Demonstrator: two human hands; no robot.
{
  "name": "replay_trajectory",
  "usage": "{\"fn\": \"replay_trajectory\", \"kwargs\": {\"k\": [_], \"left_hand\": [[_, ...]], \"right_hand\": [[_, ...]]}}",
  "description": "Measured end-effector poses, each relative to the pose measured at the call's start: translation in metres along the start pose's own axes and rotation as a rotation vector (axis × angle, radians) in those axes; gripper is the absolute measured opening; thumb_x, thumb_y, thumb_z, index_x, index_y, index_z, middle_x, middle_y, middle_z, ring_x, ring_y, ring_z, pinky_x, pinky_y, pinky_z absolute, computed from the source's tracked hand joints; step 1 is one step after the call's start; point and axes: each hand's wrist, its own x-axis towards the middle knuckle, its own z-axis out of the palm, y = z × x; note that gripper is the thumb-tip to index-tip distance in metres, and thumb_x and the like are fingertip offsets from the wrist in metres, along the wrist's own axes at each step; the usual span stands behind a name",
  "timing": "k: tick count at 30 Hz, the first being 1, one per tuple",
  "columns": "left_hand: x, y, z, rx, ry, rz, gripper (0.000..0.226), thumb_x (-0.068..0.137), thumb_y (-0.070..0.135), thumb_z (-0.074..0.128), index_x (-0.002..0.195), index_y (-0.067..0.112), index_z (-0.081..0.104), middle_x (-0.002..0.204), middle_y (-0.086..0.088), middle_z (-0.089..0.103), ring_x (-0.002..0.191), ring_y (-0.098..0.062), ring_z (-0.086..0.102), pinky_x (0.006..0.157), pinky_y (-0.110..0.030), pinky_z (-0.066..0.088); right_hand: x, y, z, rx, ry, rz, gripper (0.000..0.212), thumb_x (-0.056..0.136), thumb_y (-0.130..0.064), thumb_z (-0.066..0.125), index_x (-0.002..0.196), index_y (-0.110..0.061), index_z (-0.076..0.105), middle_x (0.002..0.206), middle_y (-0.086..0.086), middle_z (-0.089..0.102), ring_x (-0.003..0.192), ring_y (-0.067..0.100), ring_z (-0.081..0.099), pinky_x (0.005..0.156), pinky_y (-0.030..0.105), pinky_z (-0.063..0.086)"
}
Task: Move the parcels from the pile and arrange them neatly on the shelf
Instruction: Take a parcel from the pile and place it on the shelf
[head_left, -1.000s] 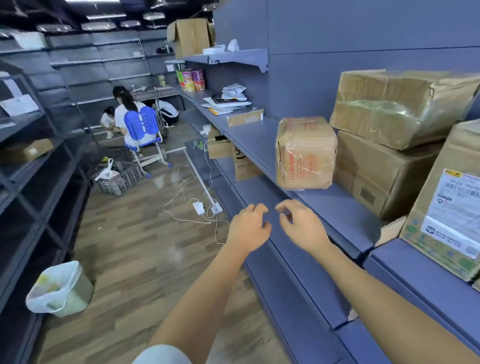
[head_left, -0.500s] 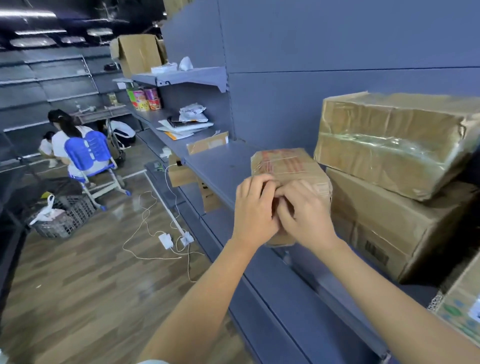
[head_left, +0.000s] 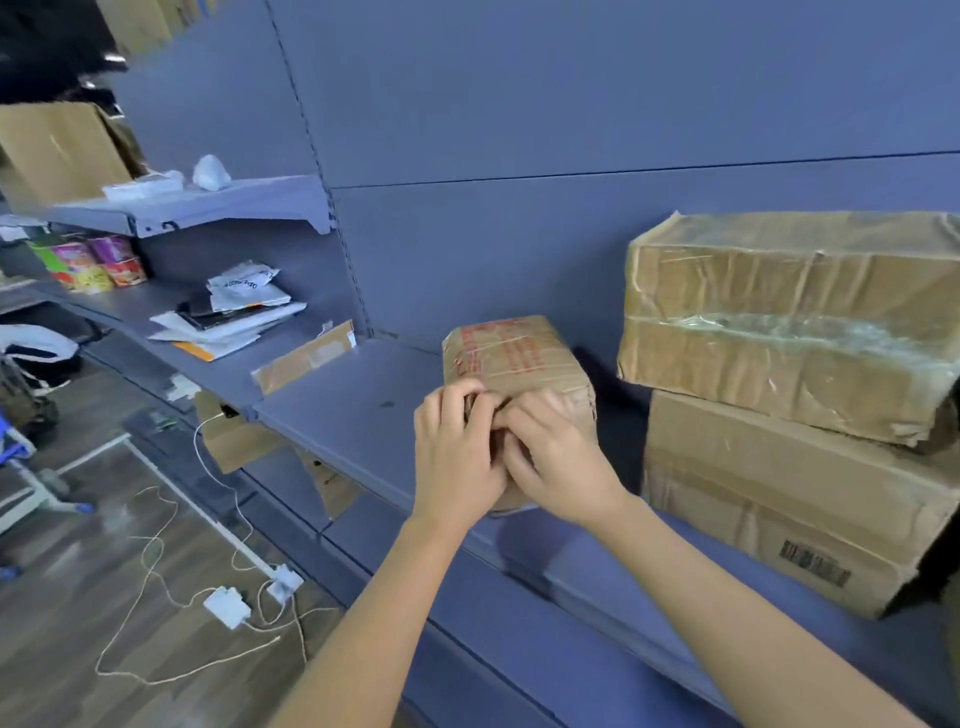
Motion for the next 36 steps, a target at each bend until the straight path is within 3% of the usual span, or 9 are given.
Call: {"fn": "replay_trajectory", "kwargs": {"k": [5,7,12,18,23,27,30,33,36], "left_hand": [[0.027,-0.027,0.024,0.002,-0.110,-0.012,0.023,0.070,0.018,0.057,0.092,0.016,0.055,0.111,-0.003,0.048,0.097,-0.026,0.041,0.081,-0.038,0.036],[0.038,-0.021,0.032,0.017,-0.123,-0.048,0.023,0.070,0.025,0.049,0.089,0.014,0.056,0.107,-0.006,0.053,0.096,-0.027,0.040,0.086,-0.040,0.033],[0.065,0.038,0.039,-0.311,-0.107,0.032,0.043,0.078,0.029,0.049,0.115,0.009,0.057,0.118,-0.008,0.057,0.110,-0.025,0.045,0.099,-0.037,0.033],[0.105,0.095,0.042,-1.049,-0.367,-0.266,0.058,0.093,0.022,0.054,0.145,0.016,0.031,0.146,0.003,0.038,0.134,-0.008,0.036,0.107,-0.023,0.030],[0.127,0.109,0.040,-1.349,-0.521,-0.503,0.023,0.098,0.033,0.046,0.119,0.025,0.049,0.111,0.010,0.059,0.105,-0.008,0.056,0.088,-0.029,0.042],[0.129,0.104,0.039,-1.409,-0.590,-0.574,0.028,0.086,0.056,0.046,0.103,0.034,0.051,0.115,0.012,0.058,0.114,-0.008,0.053,0.106,-0.040,0.038],[0.129,0.101,0.029,-1.515,-0.562,-0.629,0.046,0.072,0.071,0.049,0.098,0.034,0.056,0.123,0.009,0.059,0.121,-0.013,0.051,0.109,-0.044,0.036],[0.131,0.098,0.015,-1.691,-0.444,-0.686,0.043,0.090,0.060,0.045,0.095,0.018,0.055,0.093,0.003,0.065,0.093,-0.014,0.062,0.089,-0.034,0.048],[0.136,0.091,-0.001,-1.827,-0.386,-0.683,0.044,0.098,0.046,0.040,0.070,0.017,0.056,0.056,0.008,0.054,0.053,-0.009,0.049,0.061,-0.030,0.036]], "right_hand": [[0.021,0.013,0.001,-0.030,-0.198,0.058,0.031,0.084,-0.012,0.043,0.104,-0.006,0.065,0.100,0.007,0.062,0.092,0.021,0.050,0.095,0.024,0.036],[0.017,0.018,-0.007,-0.075,-0.173,0.089,0.032,0.084,-0.012,0.044,0.106,-0.007,0.066,0.103,0.006,0.063,0.095,0.023,0.055,0.094,0.029,0.042],[-0.003,0.021,-0.052,-0.295,0.112,0.166,0.028,0.082,-0.002,0.051,0.106,-0.005,0.065,0.107,0.006,0.063,0.098,0.028,0.058,0.084,0.039,0.045],[-0.017,0.015,-0.130,-0.668,0.638,0.359,0.047,0.079,-0.011,0.050,0.126,-0.011,0.047,0.132,0.006,0.041,0.127,0.029,0.035,0.110,0.040,0.023],[-0.005,0.010,-0.189,-0.134,0.939,0.951,0.063,0.093,-0.033,0.050,0.147,-0.015,0.025,0.150,0.005,0.025,0.135,0.023,0.028,0.111,0.032,0.021],[-0.009,0.007,-0.194,0.094,0.685,1.060,0.043,0.093,-0.049,0.052,0.128,-0.031,0.035,0.108,-0.022,0.050,0.093,-0.004,0.050,0.079,0.021,0.037],[-0.010,0.005,-0.192,0.107,0.761,1.012,0.031,0.090,-0.050,0.056,0.103,-0.027,0.041,0.078,-0.017,0.043,0.062,-0.006,0.045,0.059,0.019,0.033],[-0.008,-0.001,-0.193,0.140,0.920,0.892,0.036,0.089,-0.049,0.060,0.079,-0.025,0.035,0.068,-0.013,0.033,0.049,-0.003,0.032,0.059,0.022,0.029],[-0.009,-0.009,-0.196,0.195,1.046,0.775,0.044,0.079,-0.052,0.067,0.073,-0.024,0.033,0.065,-0.016,0.033,0.060,0.003,0.031,0.065,0.026,0.030]]}}
